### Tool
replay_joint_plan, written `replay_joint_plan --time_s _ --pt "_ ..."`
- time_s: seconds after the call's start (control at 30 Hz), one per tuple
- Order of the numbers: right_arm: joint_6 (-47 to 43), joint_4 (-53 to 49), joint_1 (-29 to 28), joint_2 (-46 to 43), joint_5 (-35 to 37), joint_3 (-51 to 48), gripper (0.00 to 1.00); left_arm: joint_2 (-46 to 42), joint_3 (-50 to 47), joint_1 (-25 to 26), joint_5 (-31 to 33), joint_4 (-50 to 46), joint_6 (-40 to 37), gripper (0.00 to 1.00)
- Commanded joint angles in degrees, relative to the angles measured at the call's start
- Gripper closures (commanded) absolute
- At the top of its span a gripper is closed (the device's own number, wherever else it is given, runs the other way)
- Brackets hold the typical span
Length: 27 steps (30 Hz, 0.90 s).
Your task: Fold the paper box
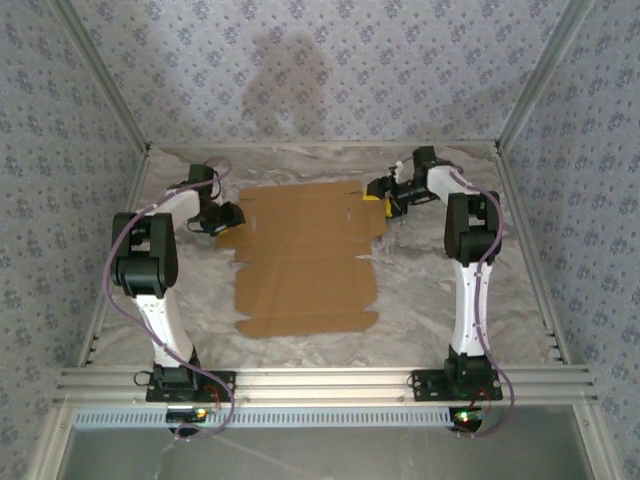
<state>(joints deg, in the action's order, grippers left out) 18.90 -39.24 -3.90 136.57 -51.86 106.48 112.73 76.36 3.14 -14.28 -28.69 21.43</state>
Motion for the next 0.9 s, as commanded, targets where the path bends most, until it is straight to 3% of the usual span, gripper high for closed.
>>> replay_joint_plan --time_s 0.0,0.13,0.23,0.4,0.57,0.6,0.7,0.73,0.87 --pt "-7.69 -10.68 -0.50 -0.18 12.89 2.66 0.33 -0.93 0.83 0.27 -0.22 -1.72 -1.13 0.51" --pt "-9.01 -7.17 -0.14 -2.83 12.61 -1.11 0.39 -1.33 0.53 0.38 -0.89 -1.13 -0.87 0.51" --pt "-9.48 -6.57 -1.25 -2.54 10.56 -0.59 0.58 -1.98 0.57 0.87 -2.06 -0.40 -1.02 0.51" --pt "-12.74 -5.43 -3.21 -5.54 16.56 -2.24 0.91 -5.47 -0.47 2.27 -1.97 0.74 -1.88 0.48" --pt "-7.10 22.40 1.70 -20.03 14.50 -21.57 0.94 -11.65 -1.12 1.49 -1.05 2.67 -0.85 0.42" --pt "-10.13 26.58 1.87 -23.30 14.44 -25.03 0.93 -13.14 -1.17 1.04 -1.31 3.73 -0.54 0.42" --pt "-20.51 26.32 1.77 -28.88 12.40 -27.03 0.90 -17.66 -2.97 0.57 -3.30 10.08 -1.18 0.41" --pt "-20.99 26.73 2.56 -29.69 9.03 -27.02 0.90 -19.24 -3.89 1.10 -3.93 13.07 -3.27 0.40" --pt "-21.24 34.83 5.37 -34.09 -2.75 -31.35 0.92 -24.42 -2.80 6.78 -3.24 16.64 -27.66 0.34"
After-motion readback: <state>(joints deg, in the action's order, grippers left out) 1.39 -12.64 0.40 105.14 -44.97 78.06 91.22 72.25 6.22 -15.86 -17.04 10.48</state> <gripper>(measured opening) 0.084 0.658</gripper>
